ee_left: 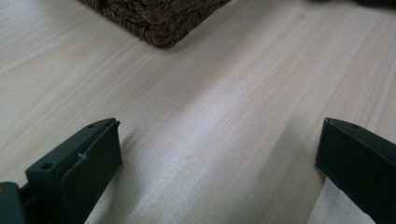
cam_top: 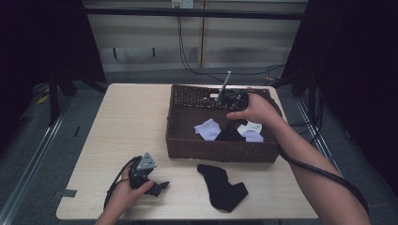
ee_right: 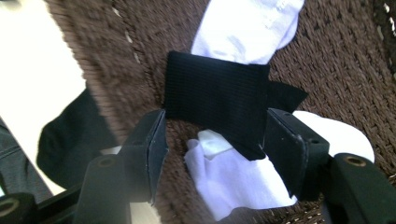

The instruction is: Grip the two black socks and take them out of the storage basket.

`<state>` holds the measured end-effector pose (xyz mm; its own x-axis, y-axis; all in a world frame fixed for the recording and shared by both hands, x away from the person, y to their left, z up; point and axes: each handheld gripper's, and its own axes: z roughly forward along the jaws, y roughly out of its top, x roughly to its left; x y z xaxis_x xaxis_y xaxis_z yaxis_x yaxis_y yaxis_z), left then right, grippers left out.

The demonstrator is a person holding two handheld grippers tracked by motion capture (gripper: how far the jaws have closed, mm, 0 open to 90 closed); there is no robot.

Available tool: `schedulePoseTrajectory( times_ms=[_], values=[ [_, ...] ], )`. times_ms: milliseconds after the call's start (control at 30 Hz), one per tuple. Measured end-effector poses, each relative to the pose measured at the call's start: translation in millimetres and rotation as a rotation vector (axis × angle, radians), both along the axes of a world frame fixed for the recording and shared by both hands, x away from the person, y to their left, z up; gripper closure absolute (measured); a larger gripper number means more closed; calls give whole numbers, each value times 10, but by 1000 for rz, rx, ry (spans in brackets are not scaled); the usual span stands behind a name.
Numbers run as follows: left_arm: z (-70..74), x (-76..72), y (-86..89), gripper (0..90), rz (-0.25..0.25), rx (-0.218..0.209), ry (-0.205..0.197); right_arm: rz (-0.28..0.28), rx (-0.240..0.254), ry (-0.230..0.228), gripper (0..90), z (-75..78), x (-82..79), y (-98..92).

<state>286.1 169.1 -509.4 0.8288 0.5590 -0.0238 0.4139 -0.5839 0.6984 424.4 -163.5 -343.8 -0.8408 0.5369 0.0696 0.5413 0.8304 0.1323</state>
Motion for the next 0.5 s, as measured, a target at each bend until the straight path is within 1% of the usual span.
schedulePoseTrajectory(
  times_ms=[33, 100, 200, 267, 300, 333, 367, 400, 433, 467, 500],
  values=[
    [-2, -2, -2, 0, 1, -4, 5, -7, -6, 2, 397, -63, 41, -7],
    [-2, -1, -2, 0, 0, -4, 5, -8, -8, 5, 398, -84, 56, -8],
    [-2, -1, -2, 0, 1, -4, 5, -25, -16, 14, 404, -208, 134, -5],
    [-2, -2, -2, 0, 1, -3, 5, -24, -22, 23, 421, -263, 163, -4],
    [-2, -2, -2, 0, 1, -3, 5, -25, -26, 20, 421, -306, 183, -4],
    [-2, -2, -2, 0, 1, -3, 5, -25, -26, 20, 421, -306, 183, -4],
    [-2, -2, -2, 0, 1, -3, 5, -26, -28, 34, 428, -390, 206, 1],
    [0, -1, -1, 0, 1, 0, 1, -16, -34, 37, 428, -430, 217, 0],
    [-2, -2, -2, 0, 2, -3, 4, -14, -54, 43, 429, -492, 226, 7],
    [-2, -2, -2, 0, 2, -3, 4, -14, -54, 43, 429, -492, 226, 7],
    [-2, -2, -2, 0, 1, -3, 4, -11, -64, 53, 430, -588, 237, 15]
  ],
)
